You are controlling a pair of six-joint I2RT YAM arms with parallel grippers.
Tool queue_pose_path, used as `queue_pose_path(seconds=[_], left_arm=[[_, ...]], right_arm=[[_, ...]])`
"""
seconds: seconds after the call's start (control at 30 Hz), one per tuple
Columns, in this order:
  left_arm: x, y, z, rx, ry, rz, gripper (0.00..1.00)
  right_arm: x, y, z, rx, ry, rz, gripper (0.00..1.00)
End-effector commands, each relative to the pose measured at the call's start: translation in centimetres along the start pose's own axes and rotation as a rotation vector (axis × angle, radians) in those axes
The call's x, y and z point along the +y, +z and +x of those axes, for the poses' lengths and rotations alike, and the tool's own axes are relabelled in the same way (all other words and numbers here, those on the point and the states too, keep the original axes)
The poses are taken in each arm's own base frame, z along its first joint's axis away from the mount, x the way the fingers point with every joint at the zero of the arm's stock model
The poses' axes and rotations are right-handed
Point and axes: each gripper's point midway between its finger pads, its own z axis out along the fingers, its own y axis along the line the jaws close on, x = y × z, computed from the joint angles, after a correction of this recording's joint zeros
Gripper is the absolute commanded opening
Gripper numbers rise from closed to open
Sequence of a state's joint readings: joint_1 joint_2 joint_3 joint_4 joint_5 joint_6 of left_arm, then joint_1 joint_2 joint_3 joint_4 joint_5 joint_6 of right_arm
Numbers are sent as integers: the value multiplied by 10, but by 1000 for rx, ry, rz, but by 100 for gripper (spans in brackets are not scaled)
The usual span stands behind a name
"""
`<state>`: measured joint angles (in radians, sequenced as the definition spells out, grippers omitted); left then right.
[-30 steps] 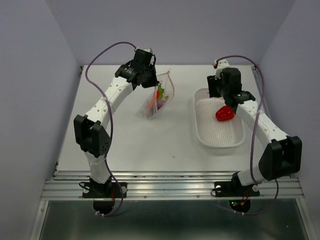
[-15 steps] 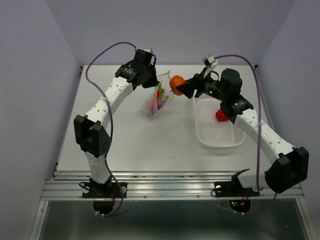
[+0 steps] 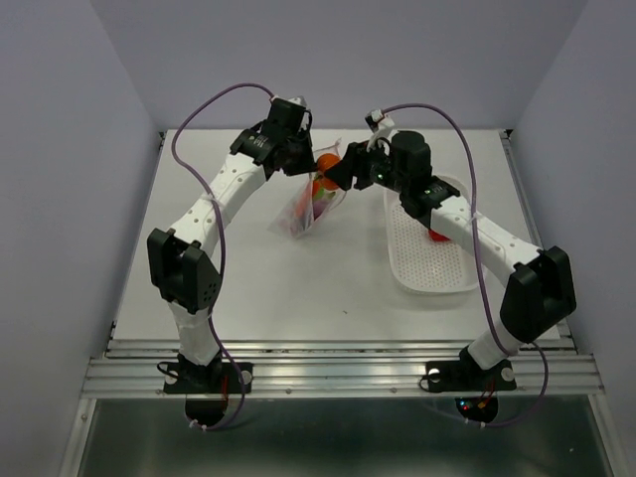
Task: Place the food in the zip-top bag and seal the zipper
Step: Place the fake vegetable in the zipper food storage bag, then pick up the fake vegetable from the bin.
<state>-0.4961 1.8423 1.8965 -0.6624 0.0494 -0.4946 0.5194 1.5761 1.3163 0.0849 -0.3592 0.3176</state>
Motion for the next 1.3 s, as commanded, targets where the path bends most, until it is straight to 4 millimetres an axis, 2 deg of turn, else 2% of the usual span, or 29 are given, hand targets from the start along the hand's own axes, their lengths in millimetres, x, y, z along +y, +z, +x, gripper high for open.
queue_pose_path(seconds=[0.0,0.2,0.27,0.33,0.4,0.43,0.57,0.73,0.77,0.87,0.9,0.97,1.0,1.03,1.1,1.13,1.17,1.23,1.27], left_arm=[[-18,-26,-21,-75,10,64,0],[-20,-28,-22,-77,12,69,0],[-20,-28,-22,-77,12,69,0],[-19,-27,-21,-75,13,67,0],[-19,-27,-21,-73,13,66,0],[-19,-27,-22,-75,12,66,0],[-19,-25,-20,-71,13,68,0],[-19,-25,-21,-73,11,70,0],[-19,-25,-21,-73,11,70,0],[-19,-23,-22,-73,12,67,0],[-19,-22,-21,-71,12,65,0],[-18,-19,-20,-67,14,63,0],[-19,-20,-21,-68,14,67,0],[-19,-19,-20,-64,14,68,0],[-20,-19,-20,-64,14,70,0],[-19,-19,-20,-64,14,70,0],[-20,-19,-21,-65,14,71,0],[-19,-20,-21,-69,12,71,0],[-20,-20,-20,-67,13,73,0]], right_arm=[[2,8,-21,-52,-22,58,30],[-13,19,-13,-29,-33,175,38],[-18,20,-12,-31,-29,198,44],[-24,20,-8,-11,-26,229,53],[-21,21,-6,-1,-27,228,67],[-19,21,-6,0,-27,222,67],[-8,19,-9,3,-41,190,82],[4,13,-16,1,-56,147,91],[5,10,-18,-3,-57,144,100],[15,-2,-27,-23,-64,123,100],[19,-12,-38,-52,-74,131,100],[19,-24,-42,-70,-79,152,100],[20,-37,-56,-114,-83,184,100],[16,-44,-55,-120,-81,214,100],[3,-58,-58,-138,-62,311,100],[-9,-73,-66,-175,-49,407,100],[-22,-81,-53,-138,-37,480,100],[-51,-105,-48,-153,14,664,100],[-68,-118,-33,-102,30,744,100]])
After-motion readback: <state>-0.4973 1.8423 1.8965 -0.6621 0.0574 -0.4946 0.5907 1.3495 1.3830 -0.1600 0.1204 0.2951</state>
